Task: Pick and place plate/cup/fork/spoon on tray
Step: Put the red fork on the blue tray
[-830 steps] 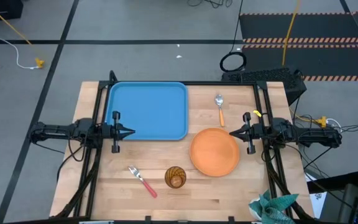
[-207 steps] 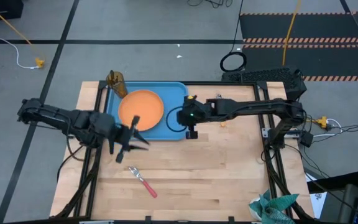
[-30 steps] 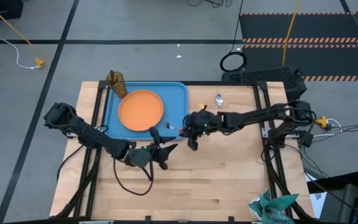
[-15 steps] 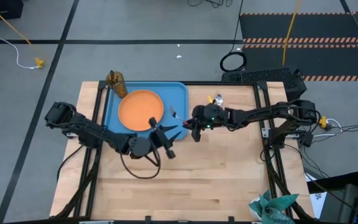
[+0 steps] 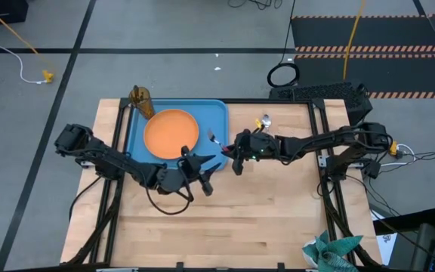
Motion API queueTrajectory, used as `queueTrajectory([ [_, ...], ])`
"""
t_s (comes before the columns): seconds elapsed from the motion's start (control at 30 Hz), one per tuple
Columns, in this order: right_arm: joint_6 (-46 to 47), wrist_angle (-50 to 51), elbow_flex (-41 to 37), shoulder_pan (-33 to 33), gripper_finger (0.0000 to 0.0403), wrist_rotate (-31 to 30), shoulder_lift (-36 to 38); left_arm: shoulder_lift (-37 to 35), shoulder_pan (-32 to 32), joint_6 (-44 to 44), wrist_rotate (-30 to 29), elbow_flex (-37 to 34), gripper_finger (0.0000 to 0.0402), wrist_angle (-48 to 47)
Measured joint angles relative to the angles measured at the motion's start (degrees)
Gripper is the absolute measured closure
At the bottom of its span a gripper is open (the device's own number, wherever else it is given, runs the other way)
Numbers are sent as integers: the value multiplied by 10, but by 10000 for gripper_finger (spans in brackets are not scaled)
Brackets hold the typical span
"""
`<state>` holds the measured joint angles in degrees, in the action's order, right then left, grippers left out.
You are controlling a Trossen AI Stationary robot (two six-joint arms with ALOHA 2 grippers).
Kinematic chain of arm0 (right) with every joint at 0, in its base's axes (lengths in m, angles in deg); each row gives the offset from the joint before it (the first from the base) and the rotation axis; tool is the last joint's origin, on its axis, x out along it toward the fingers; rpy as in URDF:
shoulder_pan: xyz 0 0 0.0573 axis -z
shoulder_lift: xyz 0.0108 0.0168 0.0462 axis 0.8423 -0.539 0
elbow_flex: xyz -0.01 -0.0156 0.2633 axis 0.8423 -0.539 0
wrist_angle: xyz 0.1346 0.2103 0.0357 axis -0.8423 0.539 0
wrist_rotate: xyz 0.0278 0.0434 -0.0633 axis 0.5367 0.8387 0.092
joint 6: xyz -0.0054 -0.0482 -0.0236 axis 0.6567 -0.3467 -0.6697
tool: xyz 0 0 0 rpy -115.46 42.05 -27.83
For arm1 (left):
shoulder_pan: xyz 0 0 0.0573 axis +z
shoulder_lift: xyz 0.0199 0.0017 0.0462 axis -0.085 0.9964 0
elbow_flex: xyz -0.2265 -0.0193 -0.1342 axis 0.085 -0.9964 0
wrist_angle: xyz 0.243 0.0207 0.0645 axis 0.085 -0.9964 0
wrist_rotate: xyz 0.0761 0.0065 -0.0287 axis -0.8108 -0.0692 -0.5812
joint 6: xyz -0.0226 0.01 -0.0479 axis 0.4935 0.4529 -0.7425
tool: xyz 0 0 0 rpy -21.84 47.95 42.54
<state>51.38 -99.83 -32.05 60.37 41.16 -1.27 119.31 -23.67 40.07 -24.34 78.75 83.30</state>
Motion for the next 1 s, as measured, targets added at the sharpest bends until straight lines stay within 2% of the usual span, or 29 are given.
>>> queueTrajectory([
  [0.3, -56, -46, 0, -51, 362, -121, 3, 2, 37, -18, 6, -1, 194, -34],
  [0.4, -76, -58, 0, -64, 362, -159, 3, 2, 53, -24, 41, -1, 183, -32],
  [0.63, -105, -81, 0, -84, 362, -174, 3, 2, 74, 25, 101, -1, 176, 26],
  [0.8, -108, -86, 0, -84, 362, -175, 4, 2, 84, 58, 147, -1, 208, 67],
  [1.0, -124, -95, 0, -95, 361, -173, 3, 2, 102, 46, 188, -1, 290, 44],
])
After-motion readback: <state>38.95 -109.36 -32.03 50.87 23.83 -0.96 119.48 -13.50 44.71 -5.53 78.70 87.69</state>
